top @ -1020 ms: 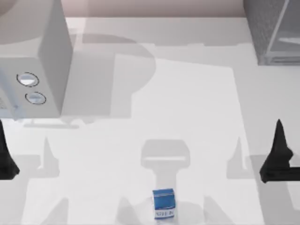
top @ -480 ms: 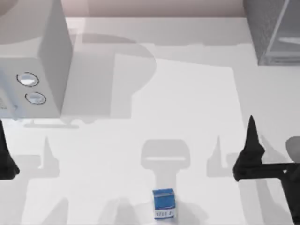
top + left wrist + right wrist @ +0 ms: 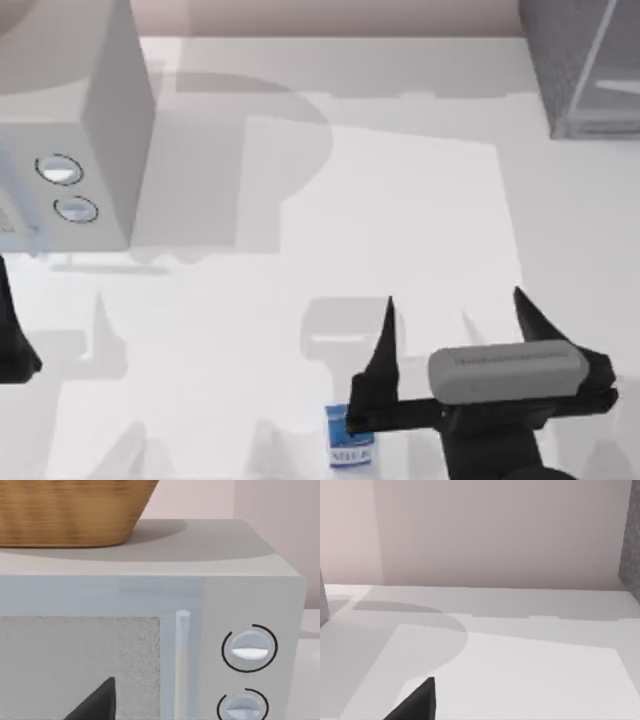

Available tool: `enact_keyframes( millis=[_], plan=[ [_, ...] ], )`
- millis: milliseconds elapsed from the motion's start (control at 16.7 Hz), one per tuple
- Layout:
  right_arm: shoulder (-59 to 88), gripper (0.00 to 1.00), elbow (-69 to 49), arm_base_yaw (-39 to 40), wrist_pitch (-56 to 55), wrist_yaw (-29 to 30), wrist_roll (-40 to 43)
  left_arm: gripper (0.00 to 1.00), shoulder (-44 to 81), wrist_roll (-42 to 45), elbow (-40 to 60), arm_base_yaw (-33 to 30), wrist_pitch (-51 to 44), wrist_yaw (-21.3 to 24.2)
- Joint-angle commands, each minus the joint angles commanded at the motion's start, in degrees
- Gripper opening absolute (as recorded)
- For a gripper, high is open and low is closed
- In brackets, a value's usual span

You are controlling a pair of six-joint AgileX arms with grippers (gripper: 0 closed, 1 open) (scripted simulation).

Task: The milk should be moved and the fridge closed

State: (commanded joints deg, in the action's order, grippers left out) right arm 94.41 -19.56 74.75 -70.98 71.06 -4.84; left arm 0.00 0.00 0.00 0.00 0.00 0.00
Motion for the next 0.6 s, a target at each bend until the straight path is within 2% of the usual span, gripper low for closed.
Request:
enact_keyframes(
  millis=[360,600],
  plan=[
    [26.21,1.0,-9.09,10.49,-14.66,9.85,-1.88,1.0,0.0,0.0,0.0,0.0,0.0,0.0],
    [37.4,1.0,-12.96,14.96,-20.89,13.98,-2.69,1.0,0.0,0.0,0.0,0.0,0.0,0.0]
  ],
)
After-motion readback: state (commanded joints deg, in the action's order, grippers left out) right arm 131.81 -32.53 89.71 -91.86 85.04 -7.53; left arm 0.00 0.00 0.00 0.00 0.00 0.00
